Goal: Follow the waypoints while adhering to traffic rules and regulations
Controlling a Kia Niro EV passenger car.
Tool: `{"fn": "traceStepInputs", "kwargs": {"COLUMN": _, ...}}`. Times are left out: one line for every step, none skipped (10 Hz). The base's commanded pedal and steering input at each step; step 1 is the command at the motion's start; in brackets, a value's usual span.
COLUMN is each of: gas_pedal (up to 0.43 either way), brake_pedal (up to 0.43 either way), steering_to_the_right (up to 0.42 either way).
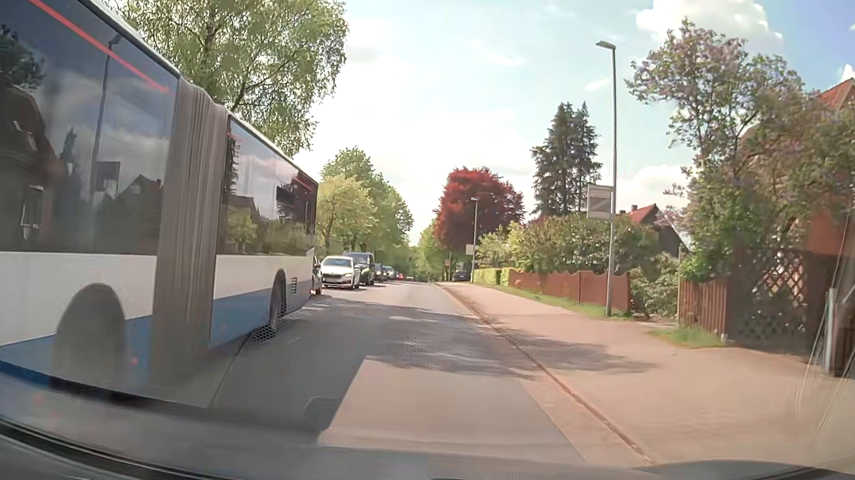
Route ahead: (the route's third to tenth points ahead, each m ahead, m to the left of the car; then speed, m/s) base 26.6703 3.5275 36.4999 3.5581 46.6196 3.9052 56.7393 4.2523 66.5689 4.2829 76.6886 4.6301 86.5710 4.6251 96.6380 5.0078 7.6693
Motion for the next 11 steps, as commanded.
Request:
{"fn": "traceStepInputs", "kwargs": {"gas_pedal": 0.130, "brake_pedal": 0.000, "steering_to_the_right": -0.002}}
{"fn": "traceStepInputs", "kwargs": {"gas_pedal": 0.130, "brake_pedal": 0.000, "steering_to_the_right": -0.002}}
{"fn": "traceStepInputs", "kwargs": {"gas_pedal": 0.130, "brake_pedal": 0.000, "steering_to_the_right": -0.002}}
{"fn": "traceStepInputs", "kwargs": {"gas_pedal": 0.130, "brake_pedal": 0.000, "steering_to_the_right": -0.002}}
{"fn": "traceStepInputs", "kwargs": {"gas_pedal": 0.130, "brake_pedal": 0.000, "steering_to_the_right": -0.002}}
{"fn": "traceStepInputs", "kwargs": {"gas_pedal": 0.130, "brake_pedal": 0.000, "steering_to_the_right": -0.002}}
{"fn": "traceStepInputs", "kwargs": {"gas_pedal": 0.130, "brake_pedal": 0.000, "steering_to_the_right": -0.003}}
{"fn": "traceStepInputs", "kwargs": {"gas_pedal": 0.130, "brake_pedal": 0.000, "steering_to_the_right": -0.005}}
{"fn": "traceStepInputs", "kwargs": {"gas_pedal": 0.130, "brake_pedal": 0.000, "steering_to_the_right": -0.005}}
{"fn": "traceStepInputs", "kwargs": {"gas_pedal": 0.130, "brake_pedal": 0.000, "steering_to_the_right": -0.005}}
{"fn": "traceStepInputs", "kwargs": {"gas_pedal": 0.130, "brake_pedal": 0.000, "steering_to_the_right": -0.005}}
